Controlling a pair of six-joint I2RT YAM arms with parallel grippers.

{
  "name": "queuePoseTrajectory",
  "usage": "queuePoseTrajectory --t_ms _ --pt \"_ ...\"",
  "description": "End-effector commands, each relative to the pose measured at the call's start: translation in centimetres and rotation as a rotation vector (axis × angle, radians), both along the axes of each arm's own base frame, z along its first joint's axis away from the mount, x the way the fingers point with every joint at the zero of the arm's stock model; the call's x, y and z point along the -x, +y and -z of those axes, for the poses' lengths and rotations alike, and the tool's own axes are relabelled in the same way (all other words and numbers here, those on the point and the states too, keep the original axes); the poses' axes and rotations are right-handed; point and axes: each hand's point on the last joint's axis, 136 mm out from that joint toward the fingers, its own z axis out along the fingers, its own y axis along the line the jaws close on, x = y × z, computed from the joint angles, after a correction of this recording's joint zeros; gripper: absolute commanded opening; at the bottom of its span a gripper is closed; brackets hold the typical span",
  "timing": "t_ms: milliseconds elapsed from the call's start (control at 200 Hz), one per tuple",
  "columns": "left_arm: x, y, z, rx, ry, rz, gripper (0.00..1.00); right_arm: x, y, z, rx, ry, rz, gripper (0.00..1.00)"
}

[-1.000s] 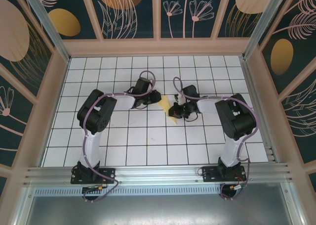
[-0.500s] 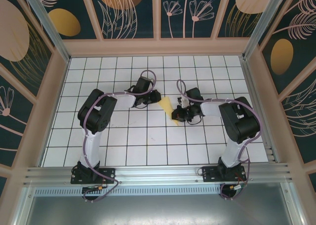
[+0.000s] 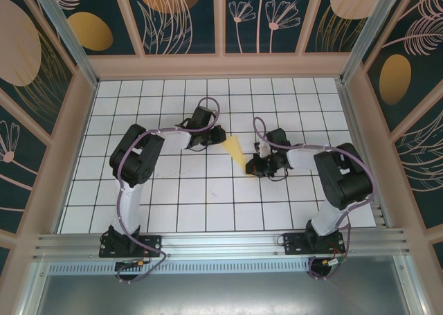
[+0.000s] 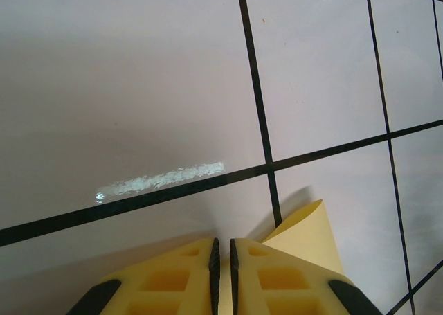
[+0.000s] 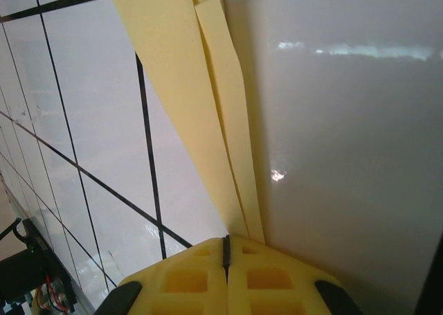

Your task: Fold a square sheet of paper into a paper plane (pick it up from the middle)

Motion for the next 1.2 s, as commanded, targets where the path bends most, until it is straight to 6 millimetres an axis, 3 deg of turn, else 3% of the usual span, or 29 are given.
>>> queuePoseTrajectory --t_ms 0,100,185,290,430,580,746,986,1196 --pt "2.3 4.6 7.8 -0.226 0.143 -0.060 0.18 2.5 -1.8 0.9 0.066 0.071 -0.001 0.08" --pt "1.7 4.2 6.8 -0.211 0.123 -0.057 0.18 1.8 -1.8 -0.5 0.060 0.023 0.012 0.08" --pt "0.7 3.6 4.7 -0.185 0.077 -0.052 0.19 0.0 -1.7 -2.3 0.062 -0.061 0.039 0.09" --pt "-0.8 3.1 0.6 -0.154 -0.010 -0.067 0.26 -3.2 -2.3 -5.0 0.087 -0.194 0.130 0.19" --pt "-2.1 3.4 -4.5 -0.133 -0.108 -0.112 0.43 -6.5 -3.9 -7.5 0.149 -0.343 0.260 0.37" --pt "-1.7 4.4 -7.4 -0.145 -0.153 -0.160 0.52 -8.1 -4.7 -8.2 0.175 -0.409 0.331 0.50" --pt "-0.2 4.9 -7.8 -0.231 -0.152 -0.201 0.63 -9.2 -5.1 -8.1 0.182 -0.430 0.390 0.53" --pt "1.5 1.4 -7.3 -0.360 -0.171 -0.171 0.73 -10.5 -7.6 -7.7 0.248 -0.452 0.542 0.67" --pt "2.0 -1.4 -5.3 -0.408 -0.128 -0.134 0.72 -10.5 -8.8 -7.5 0.264 -0.465 0.577 0.76"
